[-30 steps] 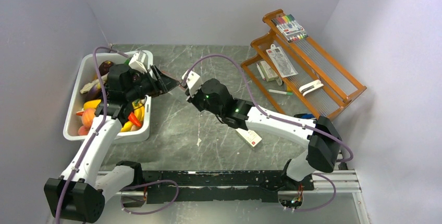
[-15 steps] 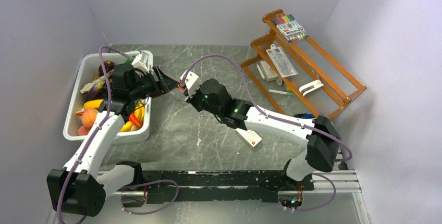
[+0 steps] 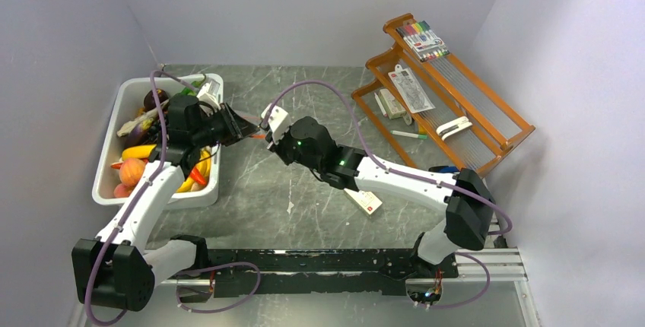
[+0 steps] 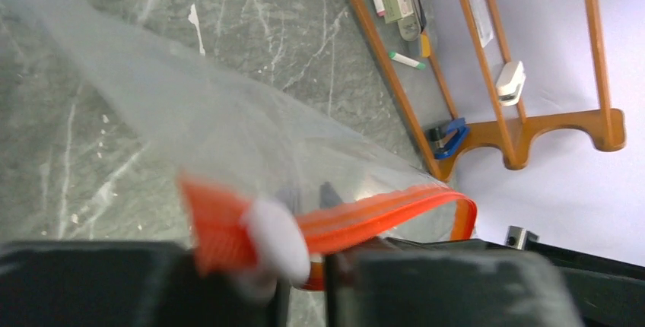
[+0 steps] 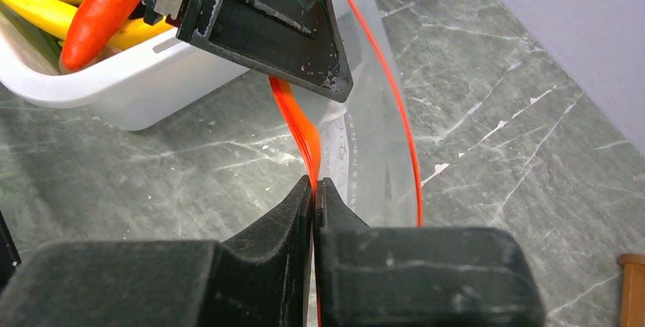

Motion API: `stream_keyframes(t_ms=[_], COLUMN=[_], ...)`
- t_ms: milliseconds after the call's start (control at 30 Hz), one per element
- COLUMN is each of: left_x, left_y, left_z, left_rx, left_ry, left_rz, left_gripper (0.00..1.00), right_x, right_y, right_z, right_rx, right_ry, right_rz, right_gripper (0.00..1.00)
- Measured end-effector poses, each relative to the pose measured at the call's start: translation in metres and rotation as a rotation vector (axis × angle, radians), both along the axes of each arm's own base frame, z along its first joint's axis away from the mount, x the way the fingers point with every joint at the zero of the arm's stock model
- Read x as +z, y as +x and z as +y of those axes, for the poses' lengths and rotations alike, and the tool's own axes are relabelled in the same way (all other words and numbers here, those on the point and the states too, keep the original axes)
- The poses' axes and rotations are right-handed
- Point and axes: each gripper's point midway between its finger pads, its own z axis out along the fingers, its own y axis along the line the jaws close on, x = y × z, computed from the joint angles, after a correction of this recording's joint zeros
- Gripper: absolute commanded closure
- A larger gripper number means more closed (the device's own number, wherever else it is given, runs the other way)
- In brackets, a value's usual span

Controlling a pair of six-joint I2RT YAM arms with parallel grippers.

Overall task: Place the food in the zip-top bag and seal the zipper
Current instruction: Open the zipper of the food storage bag at the center of the board.

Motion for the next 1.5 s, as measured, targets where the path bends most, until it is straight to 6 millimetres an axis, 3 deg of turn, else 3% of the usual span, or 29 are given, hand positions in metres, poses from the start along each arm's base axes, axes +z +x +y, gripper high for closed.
stream_keyframes(t_ms=[100,200,333,667,833,1000,1133,1500], left_x=[0.001,0.001,-0.002,-0.005,-0.006,-0.007,-0.008,-0.008], left_y=[-0.001,-0.002,-0.003,-0.005,-0.008,-0.009,-0.010,-0.010], left_z=[-0.002,-0.003,-0.005,-0.008,-0.009,-0.009,-0.010,-0.010], left_rx=[-0.011,-0.022,-0.042,-0.075,-0.089,-0.092,-0.095,-0.098], left_ry=[-0.005,-0.004,-0.004,-0.005,-0.006,-0.006,-0.007,-0.009], left_rz=[-0.006,-0.009,-0.004,0.003,0.008,0.018,0.023,0.023], left_gripper=[0.93,0.93,0.93,0.93,0.93,0.93,0.93,0.93], right_x=[-0.003,-0.006,-0.004,0.041,0.042,0.024,0.009,0.005], right_y=[0.000,-0.001,-0.005,-0.005,0.007,0.013,0.010,0.003], right_z=[0.001,0.000,-0.001,-0.002,-0.012,-0.008,-0.002,0.006], right_rx=[-0.011,-0.026,-0.046,-0.091,-0.158,-0.175,-0.151,-0.140], right_ry=[0.006,0.011,0.021,0.094,0.055,0.001,-0.019,0.022], right_rz=[0.019,0.049,0.115,0.150,0.115,0.117,0.153,0.220], right_gripper=[0.74,0.65,0.60,0.50,0.48,0.48,0.48,0.47])
